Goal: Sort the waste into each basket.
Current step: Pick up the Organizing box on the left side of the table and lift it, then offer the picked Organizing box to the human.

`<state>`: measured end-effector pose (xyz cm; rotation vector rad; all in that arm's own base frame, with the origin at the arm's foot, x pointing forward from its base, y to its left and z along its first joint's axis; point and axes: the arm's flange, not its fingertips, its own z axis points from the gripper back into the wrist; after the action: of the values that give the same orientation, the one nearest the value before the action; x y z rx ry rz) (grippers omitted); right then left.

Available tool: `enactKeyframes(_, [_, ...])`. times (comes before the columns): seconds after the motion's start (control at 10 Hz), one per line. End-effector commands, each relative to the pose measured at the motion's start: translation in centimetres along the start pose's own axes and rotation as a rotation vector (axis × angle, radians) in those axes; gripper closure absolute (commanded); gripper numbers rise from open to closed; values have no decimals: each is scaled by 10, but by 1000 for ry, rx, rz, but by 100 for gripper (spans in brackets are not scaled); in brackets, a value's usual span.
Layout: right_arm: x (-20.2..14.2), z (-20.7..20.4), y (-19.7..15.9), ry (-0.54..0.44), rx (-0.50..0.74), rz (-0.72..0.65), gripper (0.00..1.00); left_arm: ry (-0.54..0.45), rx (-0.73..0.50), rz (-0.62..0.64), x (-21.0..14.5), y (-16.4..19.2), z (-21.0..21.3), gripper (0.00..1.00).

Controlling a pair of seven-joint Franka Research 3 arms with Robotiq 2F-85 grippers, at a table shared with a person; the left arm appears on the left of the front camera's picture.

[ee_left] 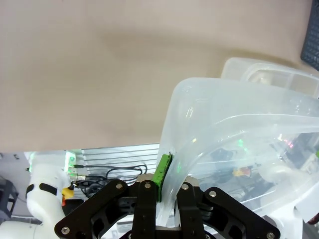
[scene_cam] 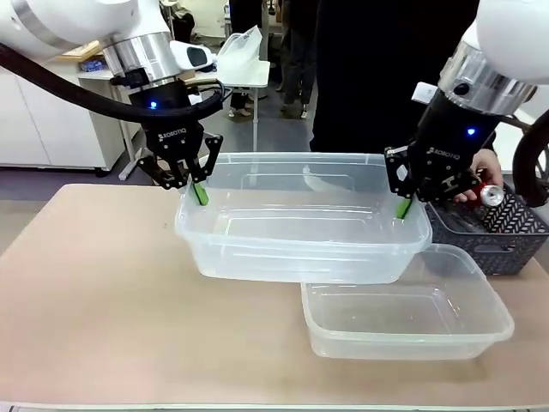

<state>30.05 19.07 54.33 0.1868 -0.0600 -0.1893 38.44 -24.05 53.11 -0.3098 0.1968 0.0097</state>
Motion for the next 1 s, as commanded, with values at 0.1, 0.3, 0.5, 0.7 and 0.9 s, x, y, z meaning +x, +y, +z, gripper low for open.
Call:
enactKeyframes(0.1, [5, 3, -1, -2, -14, 1, 96, 4, -32, 12, 1, -1, 7, 95])
enactKeyframes(0.3, [5, 3, -1, -2, -14, 1, 96, 4, -32, 12, 1, -1, 7, 95])
enactKeyframes(0.5, [5, 3, -1, -2, -14, 1, 96, 4, -32, 12, 1, -1, 7, 95])
enactKeyframes(0.7, [5, 3, -1, -2, -14, 1, 96, 4, -32, 12, 1, -1, 7, 95])
enactKeyframes(0.9, [5, 3, -1, -2, -14, 1, 96, 4, -32, 12, 1, -1, 7, 95])
